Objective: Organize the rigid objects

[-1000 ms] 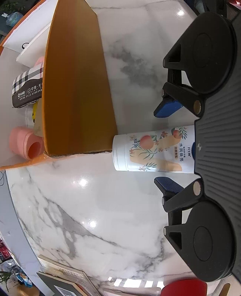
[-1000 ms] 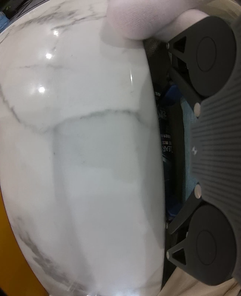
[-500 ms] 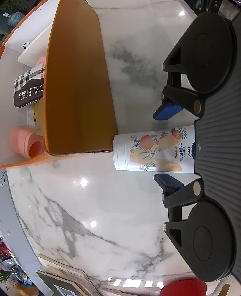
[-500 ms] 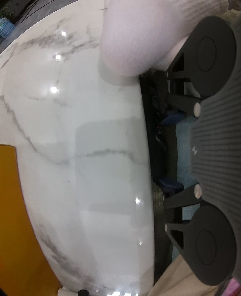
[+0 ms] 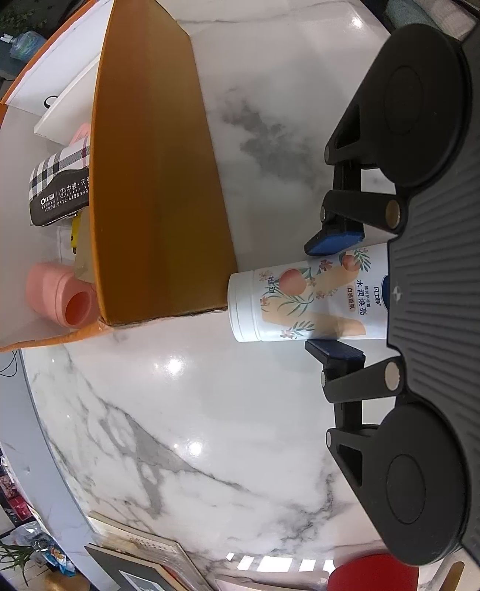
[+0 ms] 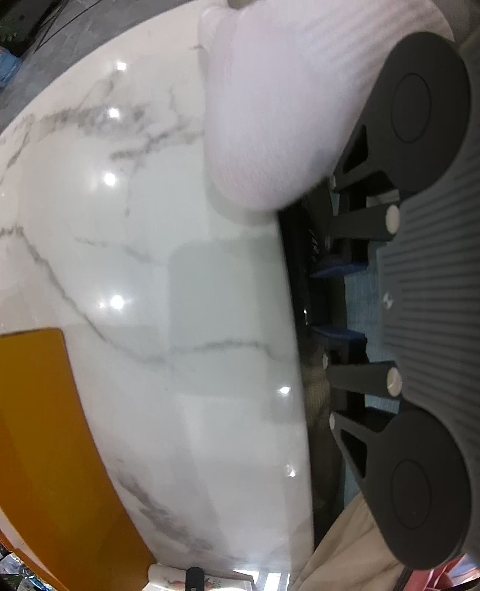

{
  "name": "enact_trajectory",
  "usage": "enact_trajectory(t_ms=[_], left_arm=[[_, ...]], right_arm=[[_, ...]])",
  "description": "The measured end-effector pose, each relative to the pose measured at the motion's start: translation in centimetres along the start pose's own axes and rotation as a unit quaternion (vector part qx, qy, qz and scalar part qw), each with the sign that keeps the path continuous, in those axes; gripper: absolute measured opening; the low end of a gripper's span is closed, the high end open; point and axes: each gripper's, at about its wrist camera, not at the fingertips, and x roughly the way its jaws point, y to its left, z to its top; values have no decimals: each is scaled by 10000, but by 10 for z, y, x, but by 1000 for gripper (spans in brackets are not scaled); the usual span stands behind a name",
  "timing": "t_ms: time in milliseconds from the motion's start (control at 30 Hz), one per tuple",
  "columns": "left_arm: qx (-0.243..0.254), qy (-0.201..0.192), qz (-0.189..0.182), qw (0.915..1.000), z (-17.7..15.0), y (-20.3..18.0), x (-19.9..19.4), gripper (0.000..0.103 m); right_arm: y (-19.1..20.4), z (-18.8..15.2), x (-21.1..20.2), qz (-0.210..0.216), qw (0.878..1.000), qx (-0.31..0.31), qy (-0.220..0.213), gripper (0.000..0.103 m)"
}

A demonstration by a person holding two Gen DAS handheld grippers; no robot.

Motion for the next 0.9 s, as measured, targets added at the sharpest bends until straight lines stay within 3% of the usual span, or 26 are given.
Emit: enact_trajectory(t_ms=[333,500,567,767,900], left_arm=[[88,-15,40,10000,-1,-1,-1,56],[101,-13,34,9999,0,-1,-1,56],[98,-19,24,9999,-1,-1,-1,56],[-1,-17,-74,10000,-1,2,0,56],[-90,-22,-169,9998,-2,7,0,56]], right_arm=[[-19,-7,-9,-86,9998,18,-160,1],[-34,-2,-17,266,9986,355,-271,13],[-35,4,-23,350,9981,419,-293,25],[-24,12,-25,405,9978,-414,-330,28],[-16,6,-17,173,9820,-1852,-317,28]])
